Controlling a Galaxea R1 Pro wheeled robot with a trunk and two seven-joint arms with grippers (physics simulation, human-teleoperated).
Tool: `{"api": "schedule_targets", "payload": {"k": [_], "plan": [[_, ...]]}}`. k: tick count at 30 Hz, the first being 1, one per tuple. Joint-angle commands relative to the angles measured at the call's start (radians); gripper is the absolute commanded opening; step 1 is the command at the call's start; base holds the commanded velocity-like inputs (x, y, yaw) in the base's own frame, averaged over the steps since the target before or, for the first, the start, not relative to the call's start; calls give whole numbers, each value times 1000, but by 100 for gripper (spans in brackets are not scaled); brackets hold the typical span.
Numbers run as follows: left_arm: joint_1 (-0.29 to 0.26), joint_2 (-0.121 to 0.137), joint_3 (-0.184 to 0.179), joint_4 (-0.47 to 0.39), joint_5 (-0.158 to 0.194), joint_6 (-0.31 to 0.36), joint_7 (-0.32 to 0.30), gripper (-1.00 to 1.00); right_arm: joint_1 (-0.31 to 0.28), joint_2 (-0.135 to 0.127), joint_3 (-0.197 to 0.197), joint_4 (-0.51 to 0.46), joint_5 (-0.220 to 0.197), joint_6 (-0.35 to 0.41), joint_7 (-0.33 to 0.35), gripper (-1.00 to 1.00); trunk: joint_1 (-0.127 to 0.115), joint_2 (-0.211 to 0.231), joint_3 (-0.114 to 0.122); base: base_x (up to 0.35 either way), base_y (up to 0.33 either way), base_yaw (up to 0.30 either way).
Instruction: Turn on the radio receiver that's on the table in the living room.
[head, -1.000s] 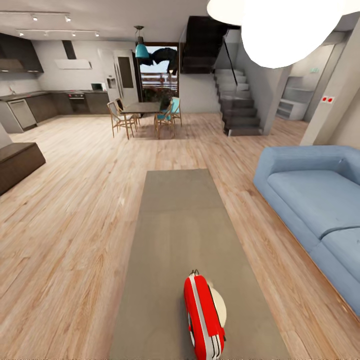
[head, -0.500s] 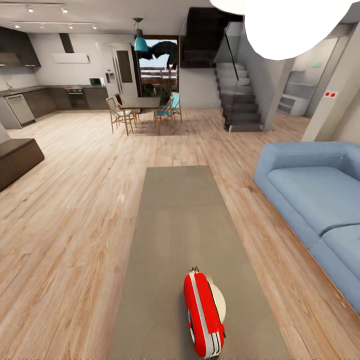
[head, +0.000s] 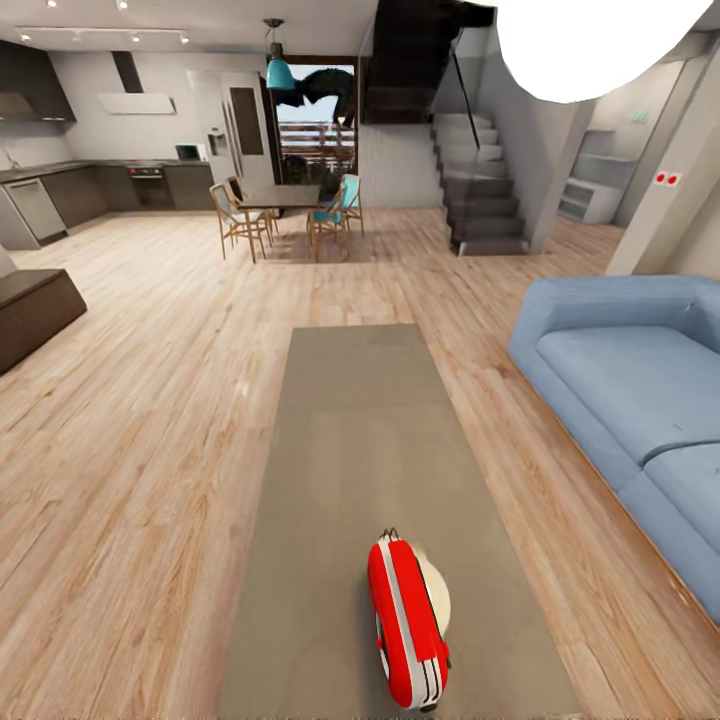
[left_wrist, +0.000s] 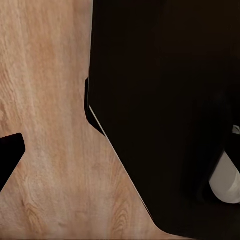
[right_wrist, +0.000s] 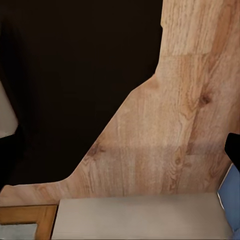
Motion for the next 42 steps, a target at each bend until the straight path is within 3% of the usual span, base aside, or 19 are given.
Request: {"api": "schedule_targets", "payload": {"k": [1, 42], "plan": [[0, 0, 0, 0, 0, 0, 0, 100, 0, 0, 0, 0, 0, 0, 0, 100, 0, 0, -2, 0, 0, 0], [0, -1, 0, 0, -1, 0, 0, 100, 0, -2, 2, 0, 1, 2, 0, 100, 0, 0, -67, 0, 0, 0]]}}
